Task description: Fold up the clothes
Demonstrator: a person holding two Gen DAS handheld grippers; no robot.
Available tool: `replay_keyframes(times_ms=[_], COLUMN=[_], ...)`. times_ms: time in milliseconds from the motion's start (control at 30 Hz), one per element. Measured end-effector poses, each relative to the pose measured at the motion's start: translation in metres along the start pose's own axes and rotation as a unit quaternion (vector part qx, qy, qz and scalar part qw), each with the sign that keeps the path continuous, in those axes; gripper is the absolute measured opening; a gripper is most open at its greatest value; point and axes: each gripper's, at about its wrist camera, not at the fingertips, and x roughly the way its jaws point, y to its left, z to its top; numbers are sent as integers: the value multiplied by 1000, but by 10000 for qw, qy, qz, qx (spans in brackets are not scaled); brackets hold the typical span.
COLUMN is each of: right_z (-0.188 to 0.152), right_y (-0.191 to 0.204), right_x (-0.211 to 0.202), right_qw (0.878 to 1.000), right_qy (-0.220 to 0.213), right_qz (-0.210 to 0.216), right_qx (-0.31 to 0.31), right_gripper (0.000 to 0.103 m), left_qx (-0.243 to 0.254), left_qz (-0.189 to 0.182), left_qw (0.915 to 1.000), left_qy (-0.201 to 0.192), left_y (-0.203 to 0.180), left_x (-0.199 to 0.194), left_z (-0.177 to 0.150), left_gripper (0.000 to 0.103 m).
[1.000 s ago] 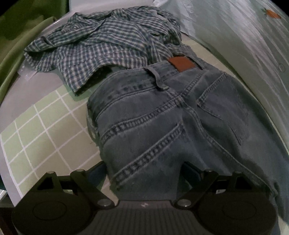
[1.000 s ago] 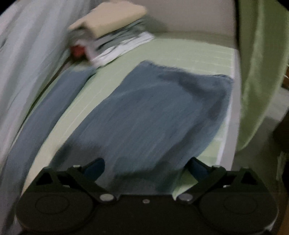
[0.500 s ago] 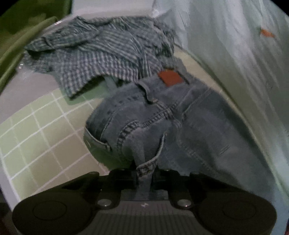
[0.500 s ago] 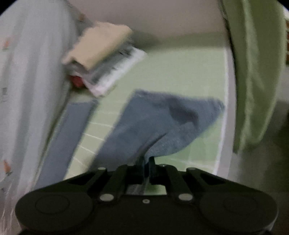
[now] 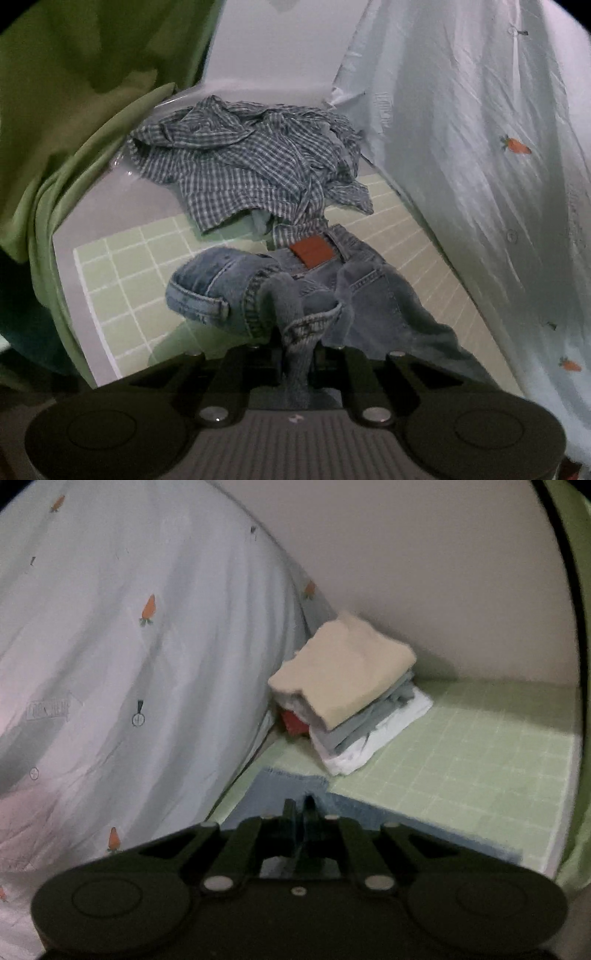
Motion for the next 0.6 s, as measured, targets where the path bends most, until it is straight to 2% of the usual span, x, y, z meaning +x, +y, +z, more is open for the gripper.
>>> replay_keyframes(times_ms=[333,600], right_z=[29,35], right_y=[31,73], right_x=[56,132], right_qw=[9988,9979], right_qy=[44,206], right_qz=[382,377], right_qx=[-311,-477], right_gripper=[4,4], left_qx=[63,114], left_qz=[-70,-29], left_qw=[9993,9992], left_qy=[-374,-374], left_y=[-43,-91], left_x=[1,49], left_z=[12,36], left_gripper=[14,14])
